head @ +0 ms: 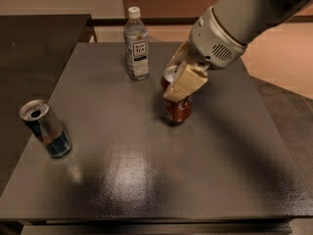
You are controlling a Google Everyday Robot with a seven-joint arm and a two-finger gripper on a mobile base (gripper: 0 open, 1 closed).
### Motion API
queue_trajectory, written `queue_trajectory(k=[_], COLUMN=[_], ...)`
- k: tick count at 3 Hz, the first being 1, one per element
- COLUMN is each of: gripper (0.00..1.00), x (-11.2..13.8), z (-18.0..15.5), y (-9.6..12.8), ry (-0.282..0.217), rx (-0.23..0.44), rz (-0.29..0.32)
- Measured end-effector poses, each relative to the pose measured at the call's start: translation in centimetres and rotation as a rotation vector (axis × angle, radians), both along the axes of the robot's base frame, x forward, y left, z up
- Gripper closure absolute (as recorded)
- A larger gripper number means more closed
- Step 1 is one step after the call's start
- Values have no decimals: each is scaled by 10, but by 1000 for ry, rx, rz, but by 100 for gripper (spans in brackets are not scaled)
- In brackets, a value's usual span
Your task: Move coke can near blue plastic bottle
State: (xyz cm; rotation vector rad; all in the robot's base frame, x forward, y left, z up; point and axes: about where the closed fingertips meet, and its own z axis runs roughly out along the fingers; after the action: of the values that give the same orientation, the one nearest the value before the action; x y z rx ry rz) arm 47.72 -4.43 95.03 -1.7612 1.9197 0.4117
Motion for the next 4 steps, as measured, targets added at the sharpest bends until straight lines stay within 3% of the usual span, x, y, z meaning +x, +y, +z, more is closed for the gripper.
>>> queue_trajectory(k=[2,4], gripper=[100,100], x=[72,118], z=[-6,-17], y=[15,33], ry=[21,28], rx=[50,91], rz=[-114,-163])
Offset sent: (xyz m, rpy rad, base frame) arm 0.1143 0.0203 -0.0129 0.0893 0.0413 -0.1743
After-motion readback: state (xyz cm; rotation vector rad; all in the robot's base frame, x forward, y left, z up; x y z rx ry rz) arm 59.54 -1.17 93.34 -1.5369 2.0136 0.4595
